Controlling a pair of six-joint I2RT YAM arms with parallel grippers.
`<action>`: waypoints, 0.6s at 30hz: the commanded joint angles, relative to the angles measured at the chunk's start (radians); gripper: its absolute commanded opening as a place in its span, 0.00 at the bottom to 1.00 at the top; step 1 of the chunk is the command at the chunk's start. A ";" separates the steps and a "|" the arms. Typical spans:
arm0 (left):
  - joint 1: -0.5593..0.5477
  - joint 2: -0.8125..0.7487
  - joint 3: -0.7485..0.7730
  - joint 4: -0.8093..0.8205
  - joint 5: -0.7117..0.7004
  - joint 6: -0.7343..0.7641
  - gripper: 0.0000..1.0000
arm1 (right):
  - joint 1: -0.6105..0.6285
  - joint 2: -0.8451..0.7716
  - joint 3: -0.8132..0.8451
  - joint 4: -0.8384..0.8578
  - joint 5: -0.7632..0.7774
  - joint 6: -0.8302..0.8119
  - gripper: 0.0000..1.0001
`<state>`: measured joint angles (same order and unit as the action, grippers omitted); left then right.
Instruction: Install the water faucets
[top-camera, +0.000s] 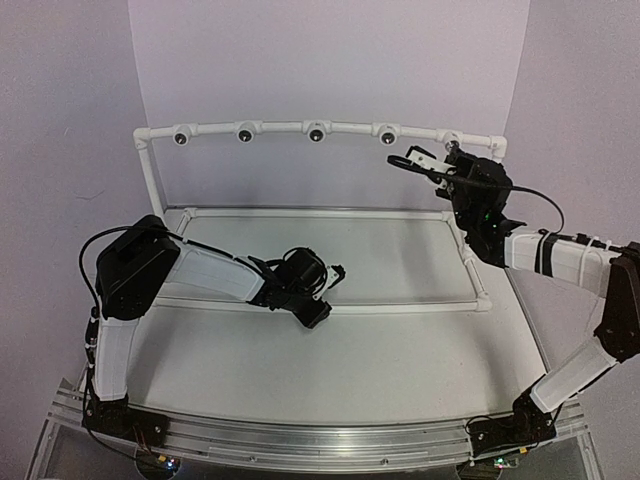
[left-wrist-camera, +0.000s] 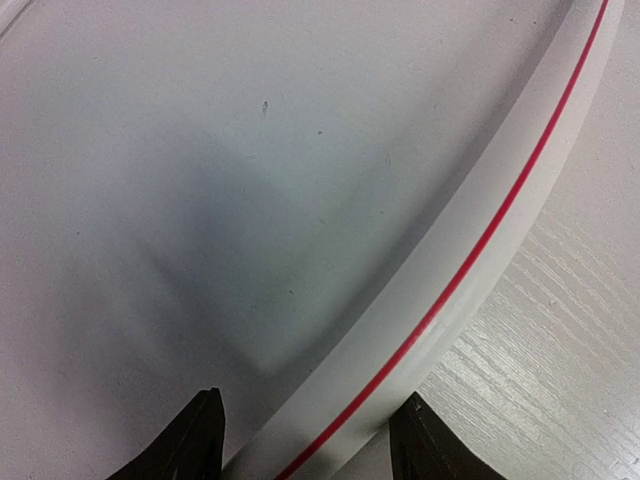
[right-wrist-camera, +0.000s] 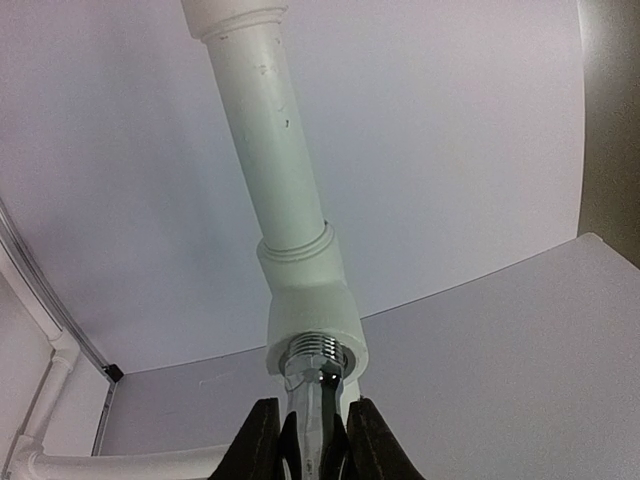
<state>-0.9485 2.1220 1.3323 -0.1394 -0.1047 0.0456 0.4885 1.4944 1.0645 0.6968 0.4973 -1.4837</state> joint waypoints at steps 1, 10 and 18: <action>-0.015 0.124 -0.094 -0.223 0.067 -0.148 0.00 | -0.018 -0.031 0.017 0.066 0.002 0.035 0.00; -0.016 0.130 -0.104 -0.224 0.074 -0.155 0.00 | -0.047 -0.049 0.011 0.038 -0.031 0.028 0.00; -0.017 0.135 -0.111 -0.226 0.074 -0.163 0.00 | -0.055 -0.031 0.036 0.017 -0.058 0.041 0.00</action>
<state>-0.9508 2.1220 1.3197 -0.1177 -0.1062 0.0536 0.4473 1.4887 1.0637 0.6796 0.4480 -1.4712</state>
